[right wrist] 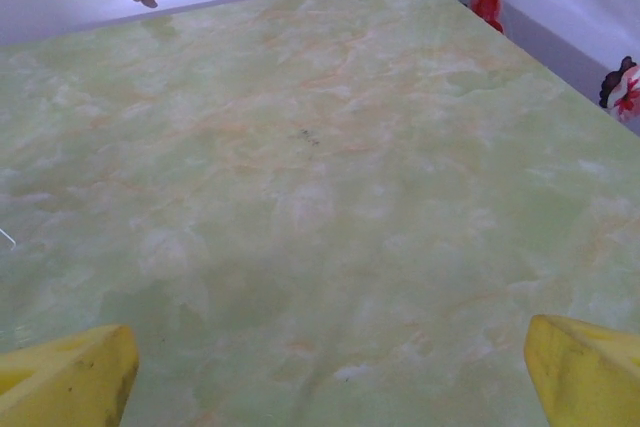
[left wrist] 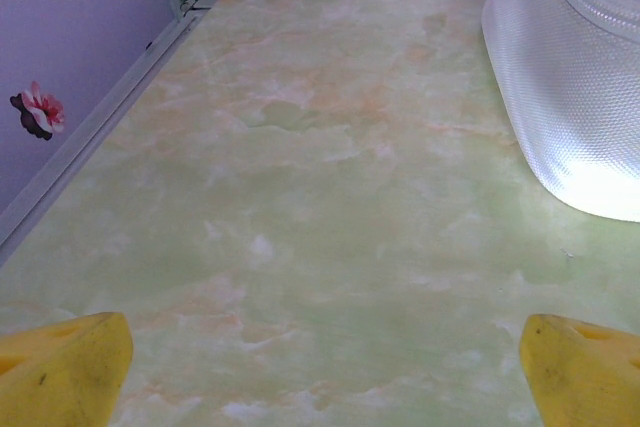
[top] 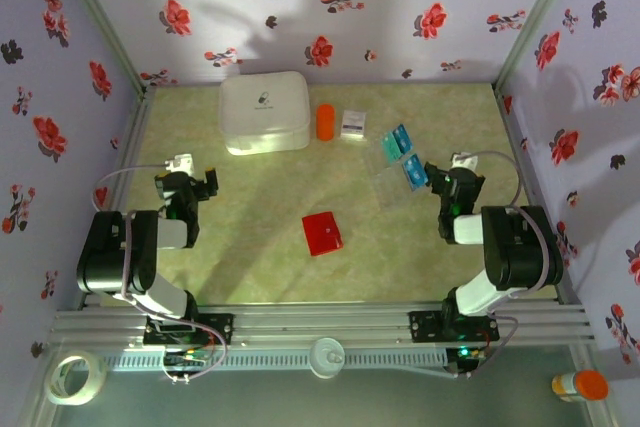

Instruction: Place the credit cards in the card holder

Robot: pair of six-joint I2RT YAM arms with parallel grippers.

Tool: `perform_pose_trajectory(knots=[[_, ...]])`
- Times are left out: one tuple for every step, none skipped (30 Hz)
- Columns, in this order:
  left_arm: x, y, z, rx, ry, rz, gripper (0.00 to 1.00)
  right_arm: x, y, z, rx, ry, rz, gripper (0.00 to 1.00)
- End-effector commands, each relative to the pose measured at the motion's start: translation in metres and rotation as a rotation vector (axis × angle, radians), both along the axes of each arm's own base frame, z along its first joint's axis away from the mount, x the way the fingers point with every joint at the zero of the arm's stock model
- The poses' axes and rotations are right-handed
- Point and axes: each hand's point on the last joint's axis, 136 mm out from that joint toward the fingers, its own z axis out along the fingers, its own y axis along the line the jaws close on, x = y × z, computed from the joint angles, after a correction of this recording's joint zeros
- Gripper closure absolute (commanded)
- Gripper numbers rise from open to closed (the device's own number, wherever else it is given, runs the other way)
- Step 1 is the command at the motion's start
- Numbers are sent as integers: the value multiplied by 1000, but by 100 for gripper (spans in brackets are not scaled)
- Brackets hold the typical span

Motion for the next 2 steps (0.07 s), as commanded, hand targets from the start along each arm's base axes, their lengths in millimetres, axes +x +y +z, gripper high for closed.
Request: perform_pose_trajectory(knots=[[7,0,14,-7,-48,-2,0,3,4,5,-2,-16,33,1],[7,0,14,-7,-48,-1,0,3,7,6,-1,-18,49,1]])
